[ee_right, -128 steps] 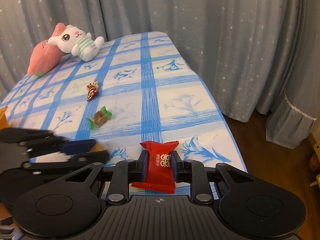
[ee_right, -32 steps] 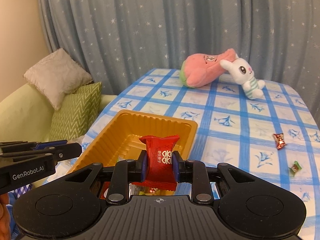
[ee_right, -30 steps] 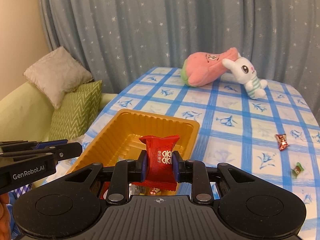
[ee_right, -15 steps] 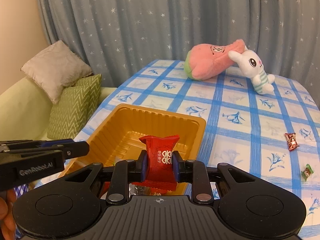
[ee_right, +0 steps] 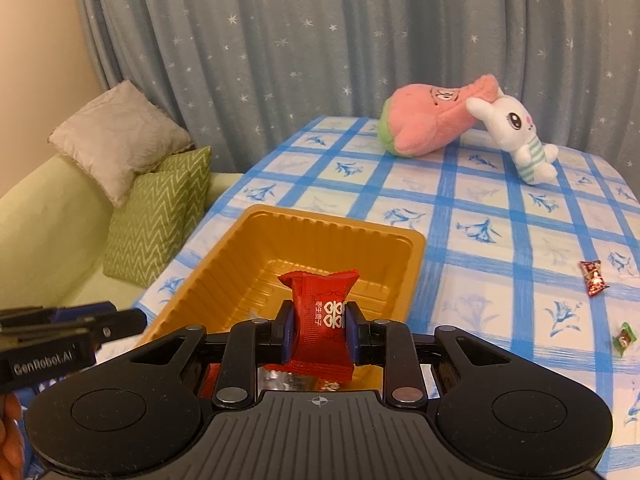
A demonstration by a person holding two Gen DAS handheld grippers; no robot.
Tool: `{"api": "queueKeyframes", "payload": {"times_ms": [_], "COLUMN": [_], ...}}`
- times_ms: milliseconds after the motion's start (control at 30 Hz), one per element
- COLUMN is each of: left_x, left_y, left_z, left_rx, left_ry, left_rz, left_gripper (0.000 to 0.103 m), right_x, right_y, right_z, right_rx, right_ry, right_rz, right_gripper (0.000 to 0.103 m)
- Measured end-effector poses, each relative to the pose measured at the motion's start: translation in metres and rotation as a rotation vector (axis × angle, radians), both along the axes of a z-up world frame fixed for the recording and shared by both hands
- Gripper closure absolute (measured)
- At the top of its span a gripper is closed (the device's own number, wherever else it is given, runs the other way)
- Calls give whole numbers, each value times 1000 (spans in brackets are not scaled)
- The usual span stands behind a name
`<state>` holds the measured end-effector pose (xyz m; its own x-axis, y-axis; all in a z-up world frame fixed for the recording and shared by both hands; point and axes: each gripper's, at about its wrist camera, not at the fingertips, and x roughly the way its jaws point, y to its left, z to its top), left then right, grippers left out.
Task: Organize snacks
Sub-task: 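Open both tools to drop the candies into the orange tray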
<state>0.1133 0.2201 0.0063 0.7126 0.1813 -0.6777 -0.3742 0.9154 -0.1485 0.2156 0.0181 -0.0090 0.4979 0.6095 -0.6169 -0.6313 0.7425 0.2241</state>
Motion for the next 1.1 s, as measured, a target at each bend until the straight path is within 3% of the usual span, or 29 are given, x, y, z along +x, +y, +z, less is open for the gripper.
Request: {"api": "queueKeyframes", "payload": {"times_ms": [67,133,200,633,1100], "left_x": [-2,-5,-8,-19,-13], "left_y": [1,-1,-2,-36,-108], "left_z": [1,2,4,17,35], "left_rx": [2,6,5,13,11], "left_ry": [-1,-4,-8,-33,-80], "left_rz": [6,6,8,-44,-193], "left_gripper": [60,56,47,39,33], "right_x": [2,3,2,-27,-56], "right_y": [3,2,-5,-82,-173], "right_z": [0,0,1,-14,-4], "right_rx": [25,47,64,19,4], "right_ry": [20,34,27,81,69], "right_rz": [25,30,6,-156,-329], "right_gripper": [76,70,51,51,51]}}
